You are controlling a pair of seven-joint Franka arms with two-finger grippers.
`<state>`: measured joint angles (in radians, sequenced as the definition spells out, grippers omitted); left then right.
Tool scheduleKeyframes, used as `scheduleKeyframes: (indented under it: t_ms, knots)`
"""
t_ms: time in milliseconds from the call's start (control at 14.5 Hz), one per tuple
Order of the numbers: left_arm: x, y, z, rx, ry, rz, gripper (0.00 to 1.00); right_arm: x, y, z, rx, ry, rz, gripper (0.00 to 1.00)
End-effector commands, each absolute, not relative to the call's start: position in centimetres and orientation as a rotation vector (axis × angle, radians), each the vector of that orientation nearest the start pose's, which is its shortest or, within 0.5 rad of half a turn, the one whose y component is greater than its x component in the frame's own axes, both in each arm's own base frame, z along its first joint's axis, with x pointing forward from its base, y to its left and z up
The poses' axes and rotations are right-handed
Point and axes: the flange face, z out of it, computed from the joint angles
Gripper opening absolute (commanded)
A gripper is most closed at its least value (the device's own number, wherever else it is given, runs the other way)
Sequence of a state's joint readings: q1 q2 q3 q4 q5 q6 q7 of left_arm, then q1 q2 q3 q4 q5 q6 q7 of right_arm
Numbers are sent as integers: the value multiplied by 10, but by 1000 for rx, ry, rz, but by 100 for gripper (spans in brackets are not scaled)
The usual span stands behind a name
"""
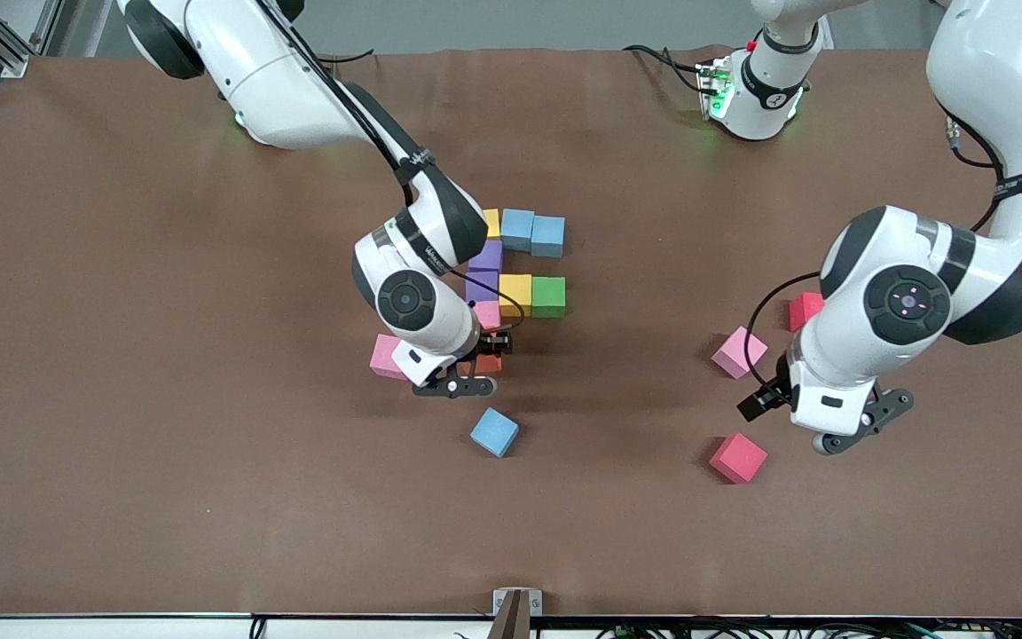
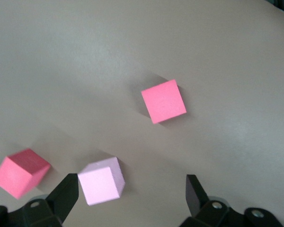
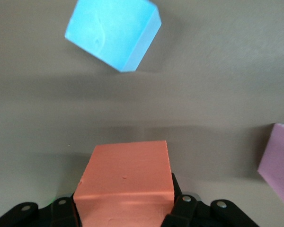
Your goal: Arrange 11 blocks into digit 3
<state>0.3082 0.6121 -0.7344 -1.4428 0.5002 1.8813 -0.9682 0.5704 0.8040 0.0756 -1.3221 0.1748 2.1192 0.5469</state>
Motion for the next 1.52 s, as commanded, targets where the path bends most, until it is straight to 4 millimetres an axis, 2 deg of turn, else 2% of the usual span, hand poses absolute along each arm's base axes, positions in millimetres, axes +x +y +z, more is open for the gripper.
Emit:
scheduleKeyframes:
  t_ms: [0,138,345,483,621,828,966,1173,1311,1449]
  knots:
    - [689,-149,399,-3013,-670,-59,100,595,448,245,-2970,47,201,19]
    - [690,-151,399,-3026,-674,-71,100,594,450,234,-2973,44,209,19]
    - [692,-148,399,-3046,-633,-68,100,598,451,231,-2969,46,196,19]
    - [694,-145,392,-3082,-562,-52,100,597,451,226,-2973,46,203,19]
    - [700,-131,388,-3125,-591,-48,100,598,449,224,-2977,39,204,19]
    - [704,-126,378,-3175,-446,-42,100,600,445,219,-2987,36,209,19]
    - [705,-124,374,-3169,-443,-33,100,600,443,219,-2990,31,215,20]
    - [693,-120,362,-3117,-489,82,100,599,443,214,-2994,31,220,20]
    - [681,-126,347,-3044,-658,159,100,598,443,208,-2999,32,229,20]
    - [670,-132,332,-3001,-727,205,100,596,445,202,-3000,27,236,21]
